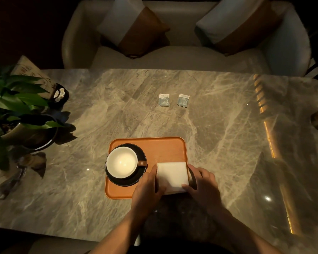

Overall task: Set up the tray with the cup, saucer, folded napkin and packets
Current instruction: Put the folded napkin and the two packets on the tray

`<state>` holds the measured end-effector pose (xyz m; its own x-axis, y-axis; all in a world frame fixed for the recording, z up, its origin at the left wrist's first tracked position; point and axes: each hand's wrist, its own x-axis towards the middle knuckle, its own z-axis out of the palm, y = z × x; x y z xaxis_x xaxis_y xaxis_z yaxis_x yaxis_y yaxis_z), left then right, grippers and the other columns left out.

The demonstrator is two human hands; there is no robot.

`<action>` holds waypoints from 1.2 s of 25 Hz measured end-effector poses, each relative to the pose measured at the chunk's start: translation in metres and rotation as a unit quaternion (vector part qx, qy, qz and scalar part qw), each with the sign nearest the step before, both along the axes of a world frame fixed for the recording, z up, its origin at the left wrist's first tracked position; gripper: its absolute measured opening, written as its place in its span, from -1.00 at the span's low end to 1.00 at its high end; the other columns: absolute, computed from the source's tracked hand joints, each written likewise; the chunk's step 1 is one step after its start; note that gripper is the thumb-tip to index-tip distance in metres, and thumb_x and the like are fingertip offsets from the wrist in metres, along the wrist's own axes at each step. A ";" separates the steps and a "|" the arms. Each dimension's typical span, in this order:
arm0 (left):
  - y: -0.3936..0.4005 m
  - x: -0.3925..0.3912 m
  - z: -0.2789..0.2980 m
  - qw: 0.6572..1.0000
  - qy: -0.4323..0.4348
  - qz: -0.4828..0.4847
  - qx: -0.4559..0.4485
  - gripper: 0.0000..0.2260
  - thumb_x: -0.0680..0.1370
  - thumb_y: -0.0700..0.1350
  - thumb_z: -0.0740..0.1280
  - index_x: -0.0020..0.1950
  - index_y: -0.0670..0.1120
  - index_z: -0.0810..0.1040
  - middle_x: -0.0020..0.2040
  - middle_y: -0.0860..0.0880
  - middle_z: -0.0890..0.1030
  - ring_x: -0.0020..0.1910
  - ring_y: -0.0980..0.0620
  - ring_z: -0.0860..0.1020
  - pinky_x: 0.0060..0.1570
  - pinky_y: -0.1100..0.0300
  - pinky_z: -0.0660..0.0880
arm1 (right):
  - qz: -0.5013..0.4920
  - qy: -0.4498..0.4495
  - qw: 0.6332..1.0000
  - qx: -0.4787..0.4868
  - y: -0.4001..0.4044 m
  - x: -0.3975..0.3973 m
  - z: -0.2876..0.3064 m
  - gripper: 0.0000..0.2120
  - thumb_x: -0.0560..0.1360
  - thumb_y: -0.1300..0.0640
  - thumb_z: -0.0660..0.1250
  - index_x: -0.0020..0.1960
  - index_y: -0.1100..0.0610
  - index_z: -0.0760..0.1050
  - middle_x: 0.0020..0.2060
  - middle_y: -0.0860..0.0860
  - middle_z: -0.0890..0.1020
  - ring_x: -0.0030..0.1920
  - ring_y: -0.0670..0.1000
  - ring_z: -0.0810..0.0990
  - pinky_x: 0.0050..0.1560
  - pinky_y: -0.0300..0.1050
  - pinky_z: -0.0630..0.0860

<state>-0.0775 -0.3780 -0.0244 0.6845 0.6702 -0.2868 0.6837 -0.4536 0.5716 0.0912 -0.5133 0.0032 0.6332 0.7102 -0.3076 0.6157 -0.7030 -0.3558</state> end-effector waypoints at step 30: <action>0.007 -0.012 0.009 0.980 0.051 -0.139 0.132 -0.38 0.39 0.16 0.44 0.39 0.02 0.37 0.20 0.01 0.56 0.06 -0.02 0.58 -0.17 0.07 0.54 | 0.179 -0.012 0.977 -0.114 -0.004 0.028 -0.011 -0.02 0.20 -0.67 -0.27 0.55 -0.30 -0.06 0.60 0.05 0.05 0.57 0.26 0.01 0.46 0.36 0.12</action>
